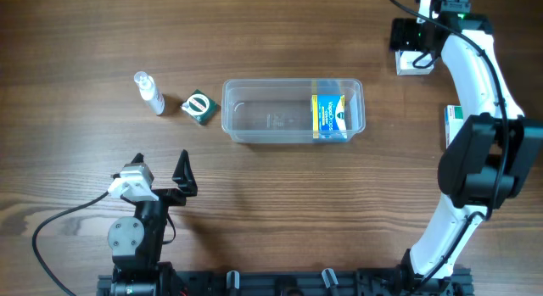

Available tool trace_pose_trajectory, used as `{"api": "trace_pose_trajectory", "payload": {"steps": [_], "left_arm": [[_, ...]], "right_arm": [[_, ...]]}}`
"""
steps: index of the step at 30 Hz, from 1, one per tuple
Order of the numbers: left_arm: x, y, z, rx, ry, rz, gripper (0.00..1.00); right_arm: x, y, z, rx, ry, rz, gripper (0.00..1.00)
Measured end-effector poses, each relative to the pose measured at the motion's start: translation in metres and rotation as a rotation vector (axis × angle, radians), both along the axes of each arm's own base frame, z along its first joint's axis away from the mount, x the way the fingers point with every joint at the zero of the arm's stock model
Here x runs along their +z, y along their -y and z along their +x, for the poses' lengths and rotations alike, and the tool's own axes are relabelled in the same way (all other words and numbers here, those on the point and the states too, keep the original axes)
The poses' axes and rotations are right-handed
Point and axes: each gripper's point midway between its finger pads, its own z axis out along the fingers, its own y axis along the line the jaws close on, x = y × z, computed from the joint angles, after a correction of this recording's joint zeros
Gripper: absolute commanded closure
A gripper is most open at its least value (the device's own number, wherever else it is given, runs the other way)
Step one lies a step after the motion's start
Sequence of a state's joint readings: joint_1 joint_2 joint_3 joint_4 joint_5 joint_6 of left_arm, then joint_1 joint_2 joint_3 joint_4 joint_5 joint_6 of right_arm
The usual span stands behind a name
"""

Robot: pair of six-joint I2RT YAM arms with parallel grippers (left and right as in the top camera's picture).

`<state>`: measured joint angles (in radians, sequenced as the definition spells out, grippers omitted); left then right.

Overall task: Pack container
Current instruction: 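Open right gripper and move to the white Hansaplast box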

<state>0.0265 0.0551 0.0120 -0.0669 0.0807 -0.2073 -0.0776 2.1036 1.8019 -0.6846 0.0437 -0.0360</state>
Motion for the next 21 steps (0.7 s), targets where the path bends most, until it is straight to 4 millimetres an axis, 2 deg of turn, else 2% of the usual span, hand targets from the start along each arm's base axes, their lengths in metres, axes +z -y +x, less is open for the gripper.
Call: {"api": "trace_pose_trajectory", "payload": {"steps": [5,10,14,21], "left_arm": [[0.0,0.0,0.0,0.0,0.0,0.0,0.0],[0.0,0.0,0.0,0.0,0.0,0.0,0.0],[0.0,0.0,0.0,0.0,0.0,0.0,0.0],[0.0,0.0,0.0,0.0,0.0,0.0,0.0]], "right_arm": [[0.0,0.002,0.014,0.018,0.049,-0.02,0.09],[-0.024,0.006,0.022,0.019,0.034,-0.025,0.09],[-0.054,0.016,0.022,0.002,-0.01,-0.021,0.09],[-0.073,0.036,0.024,-0.03,-0.021,-0.023,0.09]]}}
